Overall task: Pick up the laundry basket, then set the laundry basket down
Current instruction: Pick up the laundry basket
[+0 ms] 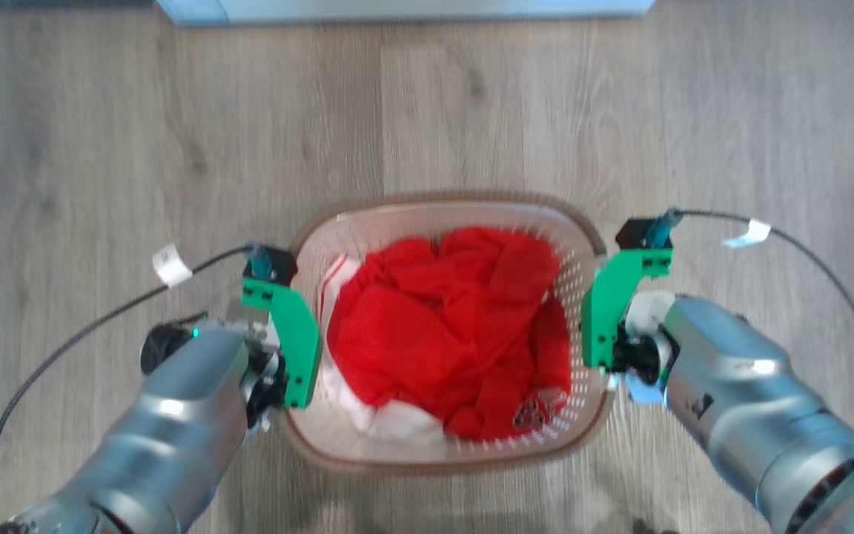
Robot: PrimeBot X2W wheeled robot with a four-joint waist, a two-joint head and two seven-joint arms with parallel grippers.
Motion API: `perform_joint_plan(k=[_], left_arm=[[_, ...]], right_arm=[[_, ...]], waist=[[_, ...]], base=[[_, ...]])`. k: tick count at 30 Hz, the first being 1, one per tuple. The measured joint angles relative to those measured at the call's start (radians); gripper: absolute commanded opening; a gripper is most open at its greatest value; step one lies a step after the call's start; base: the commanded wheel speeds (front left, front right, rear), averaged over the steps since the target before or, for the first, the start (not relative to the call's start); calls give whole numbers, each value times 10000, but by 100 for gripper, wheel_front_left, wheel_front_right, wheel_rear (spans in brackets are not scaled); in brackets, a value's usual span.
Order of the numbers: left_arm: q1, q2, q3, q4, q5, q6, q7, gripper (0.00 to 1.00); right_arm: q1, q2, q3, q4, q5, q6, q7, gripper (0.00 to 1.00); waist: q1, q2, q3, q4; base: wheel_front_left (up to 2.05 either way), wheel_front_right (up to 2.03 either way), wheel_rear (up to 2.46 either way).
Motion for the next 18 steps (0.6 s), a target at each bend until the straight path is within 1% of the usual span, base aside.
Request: perform_joint_plan(k=[8,14,15,18], left_arm=[[859,374,-830,-447,-872,0,1101,0],[1212,479,-1206,-677,-1486,2,1546,0],[1314,504,-1289,-727,-1651,2,1712,0],[1533,504,-1519,-750,-1758,2,1914,0]], right_arm=[[1042,10,470,-171,786,0,775,0],[1373,10,708,-163,1210,-2,1078,0],[1454,8,838,-150,1337,-2,1179,0],[1703,12,1034,-123,1429,-2,1358,0]], waist=[[0,0,-1765,-115],[-1,0,-2984,-162],[-1,-1,-3357,-156],[-1,-1,-3903,-128]], base=[[0,0,0],[0,0,0],[0,0,0],[0,0,0]])
